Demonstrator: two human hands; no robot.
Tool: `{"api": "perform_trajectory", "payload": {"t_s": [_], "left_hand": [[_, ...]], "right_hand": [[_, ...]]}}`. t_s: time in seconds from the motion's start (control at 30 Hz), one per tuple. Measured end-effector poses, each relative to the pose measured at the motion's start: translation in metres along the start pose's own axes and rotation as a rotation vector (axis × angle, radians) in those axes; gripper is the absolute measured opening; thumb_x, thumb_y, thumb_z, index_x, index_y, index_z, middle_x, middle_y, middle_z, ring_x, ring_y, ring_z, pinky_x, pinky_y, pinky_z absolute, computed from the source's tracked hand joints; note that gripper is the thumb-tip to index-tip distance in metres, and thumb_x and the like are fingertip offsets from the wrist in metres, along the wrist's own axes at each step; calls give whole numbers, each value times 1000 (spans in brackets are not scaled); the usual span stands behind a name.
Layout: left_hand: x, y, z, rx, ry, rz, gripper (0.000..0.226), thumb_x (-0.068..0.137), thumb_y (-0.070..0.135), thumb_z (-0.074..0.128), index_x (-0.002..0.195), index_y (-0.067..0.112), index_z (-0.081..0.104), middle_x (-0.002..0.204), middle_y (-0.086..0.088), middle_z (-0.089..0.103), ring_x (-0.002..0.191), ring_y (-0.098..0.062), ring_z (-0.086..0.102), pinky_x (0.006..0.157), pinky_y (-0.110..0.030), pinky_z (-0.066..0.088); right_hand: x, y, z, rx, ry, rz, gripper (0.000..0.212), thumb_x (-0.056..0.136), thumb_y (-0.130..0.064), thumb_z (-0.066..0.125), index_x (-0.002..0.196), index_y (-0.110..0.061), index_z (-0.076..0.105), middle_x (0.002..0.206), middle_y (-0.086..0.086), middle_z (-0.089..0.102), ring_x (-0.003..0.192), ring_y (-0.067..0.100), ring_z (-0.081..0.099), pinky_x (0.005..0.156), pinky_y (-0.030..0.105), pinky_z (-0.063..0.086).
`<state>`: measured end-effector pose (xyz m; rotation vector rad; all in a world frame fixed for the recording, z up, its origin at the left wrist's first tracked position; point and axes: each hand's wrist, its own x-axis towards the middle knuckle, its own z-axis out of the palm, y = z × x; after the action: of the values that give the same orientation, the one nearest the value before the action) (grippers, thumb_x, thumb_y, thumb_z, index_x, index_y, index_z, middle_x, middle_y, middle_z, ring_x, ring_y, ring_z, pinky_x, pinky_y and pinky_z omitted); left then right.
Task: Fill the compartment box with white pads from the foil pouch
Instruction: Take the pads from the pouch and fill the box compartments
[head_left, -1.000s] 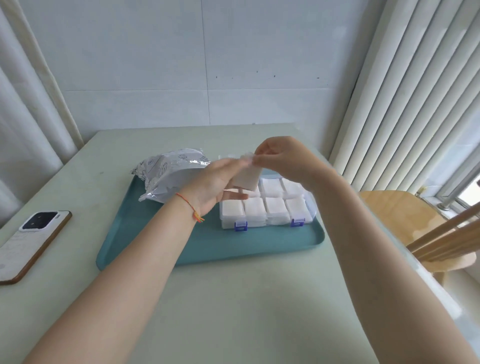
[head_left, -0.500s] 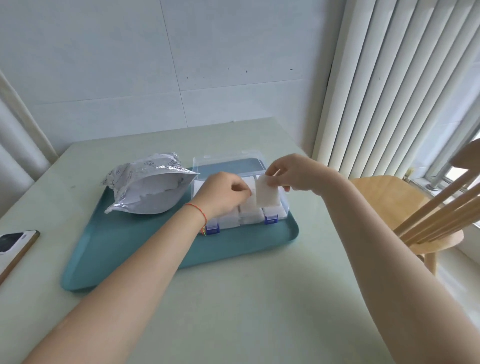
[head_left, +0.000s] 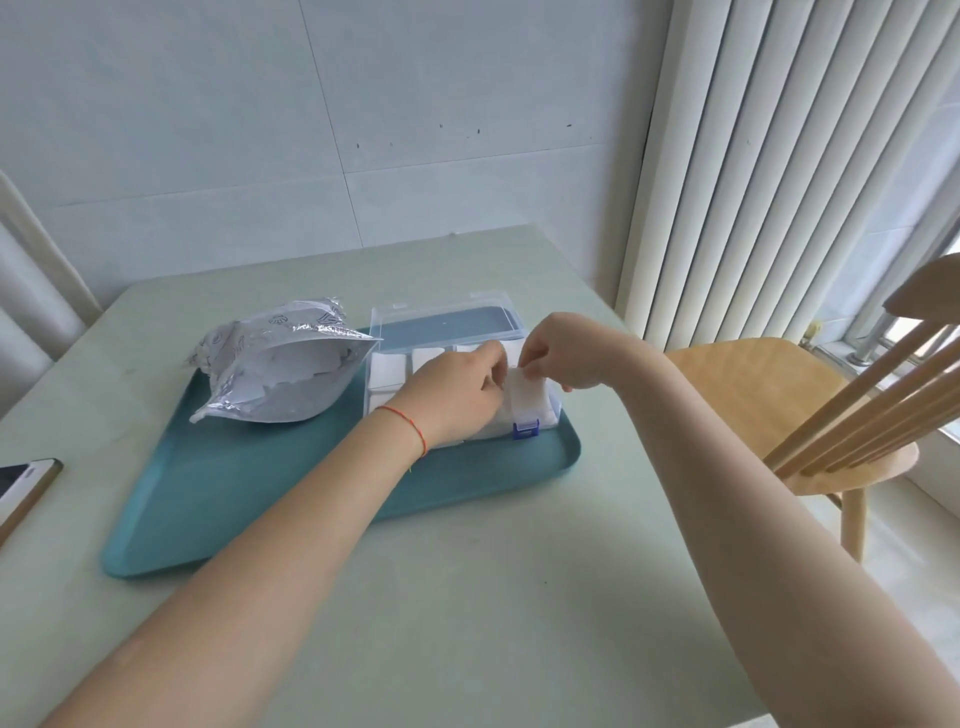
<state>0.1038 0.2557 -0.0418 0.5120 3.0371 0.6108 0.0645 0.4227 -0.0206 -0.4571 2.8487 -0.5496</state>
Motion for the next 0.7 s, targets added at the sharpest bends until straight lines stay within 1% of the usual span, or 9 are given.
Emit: {"api": "perform_trajectory", "payload": {"t_s": [0.07,0.13,0.17,0.23,0.27,0.37,0.5,0.6,0.7], "left_hand": [[-2,3,0,34,-58,13,31,96,16,38,117,23,59,108,-4,65,91,-25,53,72,-30,37],[-1,4,0,84,-124,14,39,98,20,36,124,30,63,118,-3,62,100,-24,55,81,-30,42],[-1,5,0,116,-146,12,40,98,23,34,123,29,65,118,-5,59,105,-26,55,88,-33,44],[0,5,1,152,-157,1,40,98,26,33,115,25,69,113,-8,57,107,-28,55,92,-36,45],[-1,5,1,149,-151,-4,39,98,27,32,112,23,69,112,-9,58,105,-28,56,91,-37,45],[-2,7,-1,113,-124,-5,37,97,25,33,109,20,68,109,-9,65,98,-28,58,87,-38,48],[-5,10,-4,81,-110,-17,35,98,26,34,110,22,66,98,-9,64,88,-27,56,79,-33,47],[-4,12,-3,85,-119,0,37,100,27,34,115,28,68,104,-6,64,98,-27,57,85,-35,48],[-2,11,0,123,-143,-9,40,100,30,33,120,31,67,117,-6,58,108,-28,55,92,-35,45]], "right_hand": [[2,-4,4,-91,54,-11,23,91,-11,54,101,-7,74,86,7,71,75,24,63,66,31,52],[6,-7,10,-185,98,-2,25,86,-7,53,101,-2,73,99,15,71,91,34,65,74,40,56],[8,-8,12,-226,105,5,25,85,-5,52,98,-3,73,95,13,70,86,34,65,66,37,55],[11,-9,14,-289,108,14,22,84,-2,49,87,-4,71,86,9,64,74,29,58,53,26,42],[11,-9,13,-303,118,11,21,85,-2,48,83,-5,68,87,8,61,75,29,58,54,26,41],[12,-5,8,-305,134,-9,22,88,-4,47,90,-3,69,98,11,60,86,30,60,69,33,49],[13,-5,11,-332,71,20,20,90,-2,46,82,-4,64,92,10,59,82,30,58,59,28,43],[17,-2,16,-329,97,26,25,89,-4,50,102,-9,71,102,7,66,91,26,64,69,30,50],[15,-5,16,-377,156,52,22,86,-4,53,96,-13,70,97,3,64,79,24,61,55,23,39]]}}
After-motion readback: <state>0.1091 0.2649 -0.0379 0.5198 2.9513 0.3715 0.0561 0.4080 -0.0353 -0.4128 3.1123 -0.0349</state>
